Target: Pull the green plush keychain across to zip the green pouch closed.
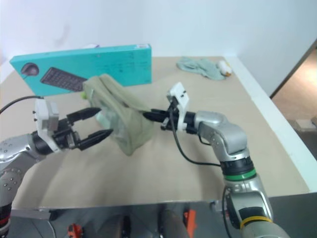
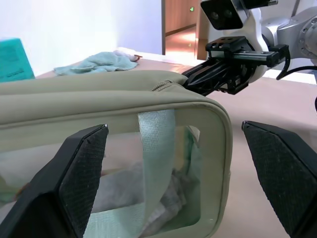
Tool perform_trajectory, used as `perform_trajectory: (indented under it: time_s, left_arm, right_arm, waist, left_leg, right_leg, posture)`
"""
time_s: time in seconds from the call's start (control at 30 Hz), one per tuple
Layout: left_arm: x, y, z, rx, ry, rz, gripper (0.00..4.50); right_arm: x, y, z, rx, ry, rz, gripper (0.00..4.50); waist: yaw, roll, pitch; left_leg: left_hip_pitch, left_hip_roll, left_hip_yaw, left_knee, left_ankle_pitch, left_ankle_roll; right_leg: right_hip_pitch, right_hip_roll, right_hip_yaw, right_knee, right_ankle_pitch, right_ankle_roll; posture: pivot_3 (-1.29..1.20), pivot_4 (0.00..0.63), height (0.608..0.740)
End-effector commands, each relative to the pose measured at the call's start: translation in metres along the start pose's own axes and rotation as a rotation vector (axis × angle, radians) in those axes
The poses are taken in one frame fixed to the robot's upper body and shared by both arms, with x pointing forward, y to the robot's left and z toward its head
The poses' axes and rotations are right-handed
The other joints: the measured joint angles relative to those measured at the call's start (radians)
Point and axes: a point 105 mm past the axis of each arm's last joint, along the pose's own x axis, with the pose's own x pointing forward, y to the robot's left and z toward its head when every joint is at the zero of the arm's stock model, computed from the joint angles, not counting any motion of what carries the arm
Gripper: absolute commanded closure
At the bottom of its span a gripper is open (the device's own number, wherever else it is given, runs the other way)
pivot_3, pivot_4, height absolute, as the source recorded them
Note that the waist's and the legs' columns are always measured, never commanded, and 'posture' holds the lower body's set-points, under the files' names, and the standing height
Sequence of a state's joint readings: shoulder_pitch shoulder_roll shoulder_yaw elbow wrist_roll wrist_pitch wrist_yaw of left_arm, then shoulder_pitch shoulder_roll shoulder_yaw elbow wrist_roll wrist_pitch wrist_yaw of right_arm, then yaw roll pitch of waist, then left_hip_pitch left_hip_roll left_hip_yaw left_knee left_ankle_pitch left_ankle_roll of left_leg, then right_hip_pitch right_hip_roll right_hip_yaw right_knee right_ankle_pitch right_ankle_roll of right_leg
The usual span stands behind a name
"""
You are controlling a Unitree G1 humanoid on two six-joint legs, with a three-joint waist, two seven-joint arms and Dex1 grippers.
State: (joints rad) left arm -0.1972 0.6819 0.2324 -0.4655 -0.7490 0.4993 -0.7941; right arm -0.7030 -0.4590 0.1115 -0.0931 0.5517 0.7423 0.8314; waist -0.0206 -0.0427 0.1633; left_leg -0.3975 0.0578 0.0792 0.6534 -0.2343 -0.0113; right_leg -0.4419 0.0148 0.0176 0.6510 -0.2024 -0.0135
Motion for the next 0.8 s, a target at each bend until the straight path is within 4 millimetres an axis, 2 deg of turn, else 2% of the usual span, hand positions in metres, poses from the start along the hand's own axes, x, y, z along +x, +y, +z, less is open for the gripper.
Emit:
perform_trajectory:
  time_s: [0.03, 0.23, 0.33, 0.47, 0.6, 0.8]
  left_arm:
    - [0.003, 0.004, 0.010, 0.043, -0.038, 0.003, 0.00]
    - [0.008, 0.004, 0.011, 0.036, -0.056, -0.010, 0.00]
    - [0.009, 0.006, 0.011, 0.032, -0.054, -0.015, 0.00]
    - [0.010, 0.007, 0.012, 0.032, -0.056, -0.021, 0.00]
    - [0.014, 0.004, 0.014, 0.030, -0.064, -0.040, 0.00]
    - [0.016, 0.004, 0.015, 0.031, -0.065, -0.049, 0.00]
  right_arm:
    - [-0.002, 0.008, 0.010, -0.049, -0.022, 0.031, 4.45]
    - [-0.017, 0.011, 0.026, -0.107, -0.041, 0.052, 4.45]
    - [-0.037, 0.014, 0.036, -0.157, -0.033, 0.076, 4.45]
    - [-0.058, 0.018, 0.033, -0.223, 0.019, 0.123, 4.45]
    - [-0.083, 0.004, 0.023, -0.258, 0.100, 0.109, 4.45]
    - [-0.108, -0.033, 0.012, -0.306, 0.161, 0.020, 4.45]
  waist:
    - [0.000, 0.000, 0.000]
    - [0.000, 0.000, 0.000]
    - [0.000, 0.000, 0.000]
    - [0.001, 0.000, 0.000]
    - [0.000, 0.000, 0.001]
    - [0.000, -0.001, 0.001]
  left_leg:
    - [0.000, 0.000, 0.000, 0.000, 0.000, 0.000]
    - [-0.001, 0.000, 0.000, 0.000, 0.000, 0.000]
    - [-0.002, 0.000, 0.000, 0.000, 0.000, 0.000]
    - [-0.003, -0.002, -0.001, 0.000, 0.000, 0.000]
    - [-0.003, -0.003, -0.001, 0.000, 0.000, 0.000]
    - [-0.002, -0.003, -0.001, 0.001, 0.000, 0.000]
  right_leg:
    - [0.000, 0.000, 0.000, 0.000, 0.000, 0.000]
    - [0.000, -0.001, 0.000, 0.000, 0.000, 0.000]
    - [-0.001, -0.002, 0.000, 0.000, 0.000, 0.001]
    - [-0.001, -0.002, -0.001, -0.001, -0.001, 0.002]
    - [-0.001, -0.002, -0.001, -0.001, -0.001, 0.002]
    - [0.000, -0.002, -0.001, -0.001, -0.001, 0.002]
  posture:
    - [0.00, 0.150, 0.740]
    - [0.00, 0.150, 0.740]
    - [0.00, 0.150, 0.740]
    - [0.00, 0.150, 0.740]
    - [0.00, 0.150, 0.740]
    - [0.00, 0.150, 0.740]
